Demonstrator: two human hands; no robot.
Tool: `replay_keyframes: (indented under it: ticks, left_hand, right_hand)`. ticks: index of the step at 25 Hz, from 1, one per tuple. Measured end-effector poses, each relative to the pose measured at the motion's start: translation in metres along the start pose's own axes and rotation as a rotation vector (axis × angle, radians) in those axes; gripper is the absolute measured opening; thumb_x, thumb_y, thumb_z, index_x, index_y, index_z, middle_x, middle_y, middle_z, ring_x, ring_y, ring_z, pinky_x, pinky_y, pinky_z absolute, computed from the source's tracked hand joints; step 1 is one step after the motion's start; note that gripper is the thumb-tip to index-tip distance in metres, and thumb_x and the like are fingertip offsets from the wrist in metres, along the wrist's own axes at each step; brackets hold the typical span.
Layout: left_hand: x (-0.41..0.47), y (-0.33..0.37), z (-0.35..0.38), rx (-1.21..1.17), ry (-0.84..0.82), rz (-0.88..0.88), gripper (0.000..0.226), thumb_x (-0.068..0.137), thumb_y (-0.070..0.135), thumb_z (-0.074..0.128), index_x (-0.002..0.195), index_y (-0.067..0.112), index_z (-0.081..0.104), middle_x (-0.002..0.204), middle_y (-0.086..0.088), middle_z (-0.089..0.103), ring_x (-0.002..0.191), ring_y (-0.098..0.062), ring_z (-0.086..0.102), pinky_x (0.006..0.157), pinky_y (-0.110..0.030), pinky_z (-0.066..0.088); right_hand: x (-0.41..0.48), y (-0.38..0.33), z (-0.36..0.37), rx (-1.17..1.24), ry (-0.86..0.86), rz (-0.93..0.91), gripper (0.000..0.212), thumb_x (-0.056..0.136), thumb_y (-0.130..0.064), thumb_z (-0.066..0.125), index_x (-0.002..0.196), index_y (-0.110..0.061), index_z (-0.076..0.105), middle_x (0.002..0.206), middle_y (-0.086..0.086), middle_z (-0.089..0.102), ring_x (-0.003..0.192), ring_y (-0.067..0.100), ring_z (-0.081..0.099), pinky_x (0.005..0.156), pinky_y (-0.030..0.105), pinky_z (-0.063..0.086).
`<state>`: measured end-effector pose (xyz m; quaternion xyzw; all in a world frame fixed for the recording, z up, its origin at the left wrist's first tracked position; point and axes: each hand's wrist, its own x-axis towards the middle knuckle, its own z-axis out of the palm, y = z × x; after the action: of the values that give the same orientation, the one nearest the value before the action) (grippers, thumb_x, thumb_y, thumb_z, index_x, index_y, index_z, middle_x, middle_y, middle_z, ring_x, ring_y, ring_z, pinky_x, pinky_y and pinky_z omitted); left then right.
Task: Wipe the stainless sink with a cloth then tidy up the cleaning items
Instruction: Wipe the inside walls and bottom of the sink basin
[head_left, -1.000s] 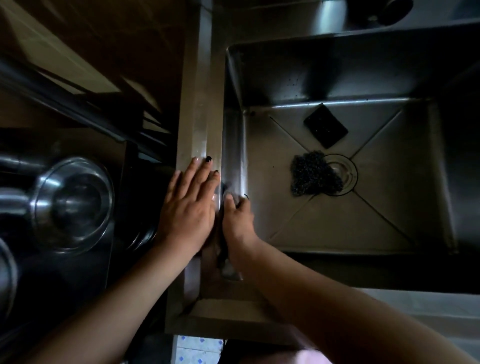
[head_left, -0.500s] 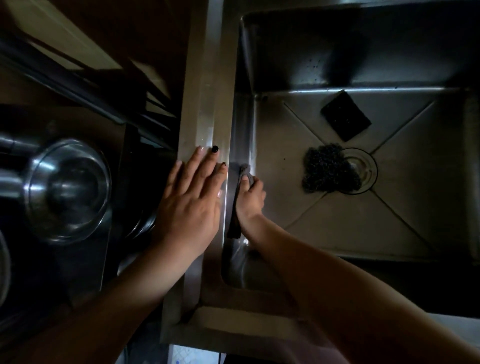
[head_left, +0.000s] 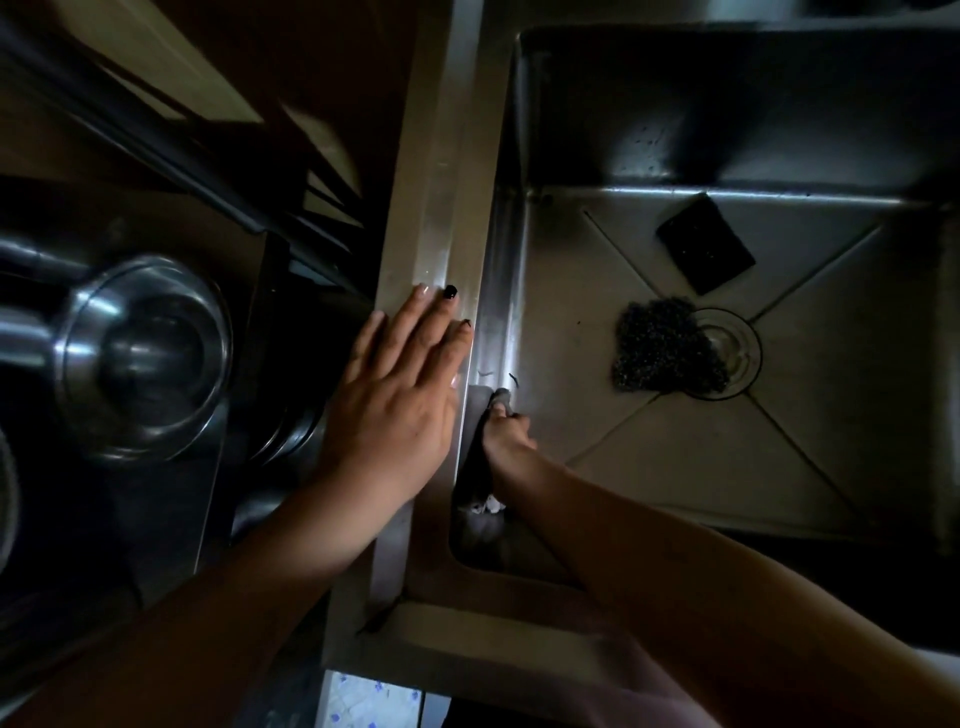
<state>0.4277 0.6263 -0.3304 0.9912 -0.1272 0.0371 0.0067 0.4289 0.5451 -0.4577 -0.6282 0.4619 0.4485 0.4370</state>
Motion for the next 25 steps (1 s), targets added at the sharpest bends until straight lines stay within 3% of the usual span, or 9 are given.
replay_keyframes:
  ticks: [4,9,14,20,25]
  left_hand:
    - [0.0,0.001,-0.002,0.008,-0.015,0.001,0.042,0.086,0.016,0.038,0.124,0.01,0.054,0.139,-0.008,0.046,0.134,-0.029,0.035,0.11,-0.046,0.022]
    - [-0.001,0.001,-0.002,0.005,-0.029,-0.003,0.044,0.086,0.018,0.036,0.126,0.009,0.053,0.142,-0.008,0.044,0.135,-0.029,0.032,0.11,-0.047,0.022]
    - [-0.001,0.001,-0.001,0.008,-0.01,0.003,0.042,0.087,0.017,0.037,0.126,0.01,0.053,0.141,-0.008,0.045,0.135,-0.028,0.033,0.11,-0.047,0.022]
    - [-0.001,0.0,0.002,0.01,0.008,0.006,0.043,0.087,0.016,0.038,0.126,0.01,0.053,0.14,-0.007,0.046,0.134,-0.027,0.034,0.11,-0.045,0.022]
    - [-0.001,0.0,0.001,0.0,-0.001,0.001,0.041,0.086,0.015,0.04,0.125,0.011,0.054,0.14,-0.007,0.046,0.135,-0.027,0.034,0.111,-0.045,0.021]
  right_hand:
    - [-0.033,-0.002,-0.011,0.005,-0.045,-0.041,0.056,0.097,-0.047,0.027,0.137,-0.009,0.032,0.143,0.02,0.032,0.13,0.036,0.034,0.111,0.042,0.023]
    - [-0.076,-0.01,-0.022,0.202,-0.053,-0.375,0.047,0.096,-0.042,0.033,0.134,-0.014,0.035,0.137,0.017,0.035,0.126,0.035,0.037,0.108,0.046,0.03]
    - [-0.07,-0.025,-0.021,0.263,0.014,-0.506,0.043,0.097,-0.038,0.031,0.132,-0.013,0.035,0.134,0.016,0.035,0.125,0.032,0.036,0.109,0.043,0.026]
    - [-0.033,-0.024,-0.014,0.086,0.061,-0.423,0.045,0.099,-0.036,0.03,0.134,-0.008,0.033,0.138,0.022,0.033,0.127,0.039,0.033,0.106,0.039,0.025]
    - [-0.034,-0.004,-0.029,-0.013,-0.049,-0.299,0.05,0.098,-0.041,0.03,0.131,-0.005,0.035,0.137,0.022,0.04,0.125,0.036,0.04,0.105,0.038,0.032]
